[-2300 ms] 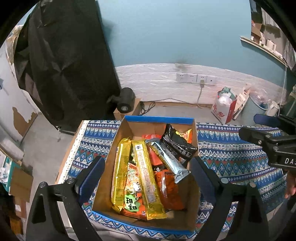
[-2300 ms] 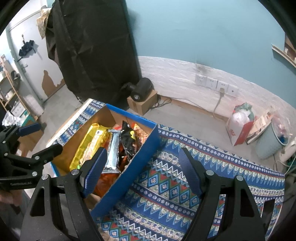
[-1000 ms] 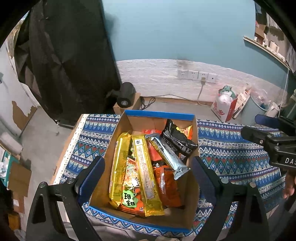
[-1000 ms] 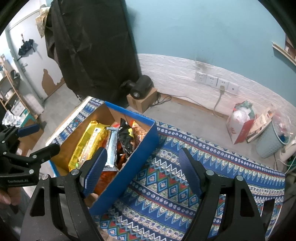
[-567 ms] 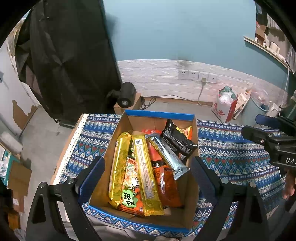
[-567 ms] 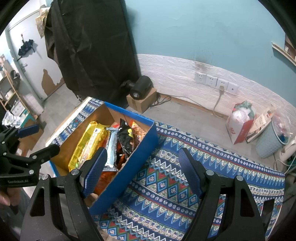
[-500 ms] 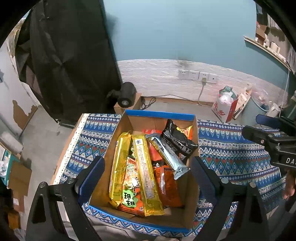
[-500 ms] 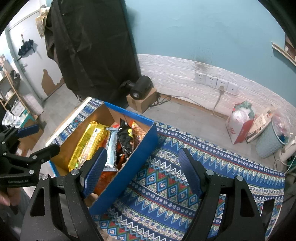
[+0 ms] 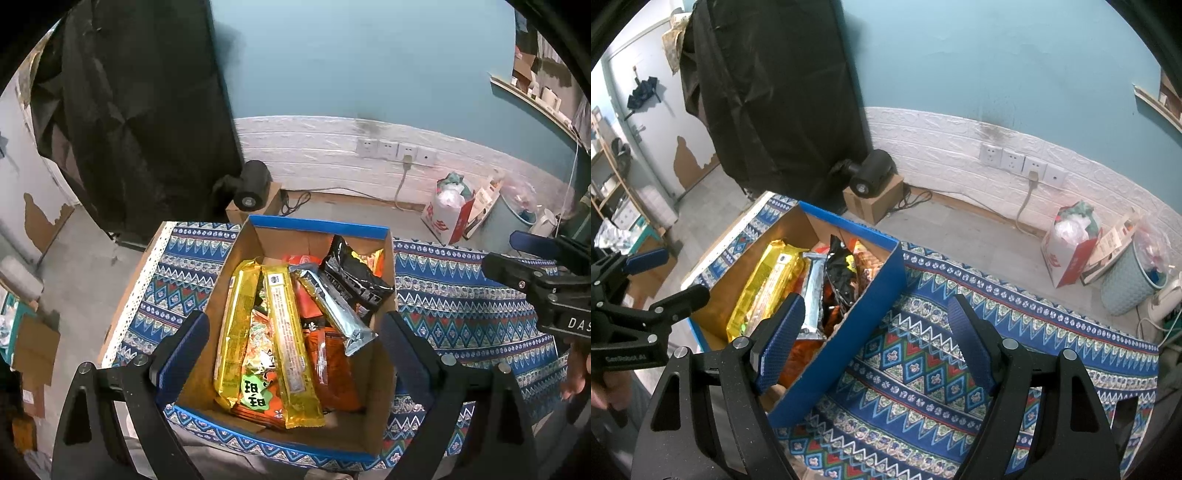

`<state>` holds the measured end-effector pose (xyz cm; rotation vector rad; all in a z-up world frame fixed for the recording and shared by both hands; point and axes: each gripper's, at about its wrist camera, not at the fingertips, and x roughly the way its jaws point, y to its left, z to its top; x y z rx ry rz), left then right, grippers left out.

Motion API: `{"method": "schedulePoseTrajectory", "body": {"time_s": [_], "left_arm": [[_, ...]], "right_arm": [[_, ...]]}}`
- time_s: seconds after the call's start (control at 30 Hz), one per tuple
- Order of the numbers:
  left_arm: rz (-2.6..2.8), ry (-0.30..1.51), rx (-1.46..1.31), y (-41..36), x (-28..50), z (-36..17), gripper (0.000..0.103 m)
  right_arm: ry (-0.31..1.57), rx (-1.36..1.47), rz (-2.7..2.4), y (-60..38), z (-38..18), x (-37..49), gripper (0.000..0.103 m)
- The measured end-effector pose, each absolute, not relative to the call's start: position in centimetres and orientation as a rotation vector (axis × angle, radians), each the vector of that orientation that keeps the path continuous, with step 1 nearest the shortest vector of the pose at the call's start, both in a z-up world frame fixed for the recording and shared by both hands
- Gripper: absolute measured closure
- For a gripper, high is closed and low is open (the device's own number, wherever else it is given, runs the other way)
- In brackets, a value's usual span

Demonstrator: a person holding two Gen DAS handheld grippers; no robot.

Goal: Organize snacks

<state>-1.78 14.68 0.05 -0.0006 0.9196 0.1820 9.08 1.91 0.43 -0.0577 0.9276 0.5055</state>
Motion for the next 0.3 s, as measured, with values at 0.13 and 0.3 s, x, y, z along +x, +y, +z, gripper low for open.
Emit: {"method": "schedulePoseTrajectory", "body": {"time_s": [0.13,0.3], "left_arm": [[0.176,0.916,0.004,14.54,-1.88,0.16,0.008],[0.178,0.914,0.007,14.6,-1.85,0.18,0.008]], "right_arm": [[0.927,-0.062,0.504,1.74,0.43,9.08,0.025],[0.928,-0.062,0.503,1.66,0.42,9.02,0.025]]}}
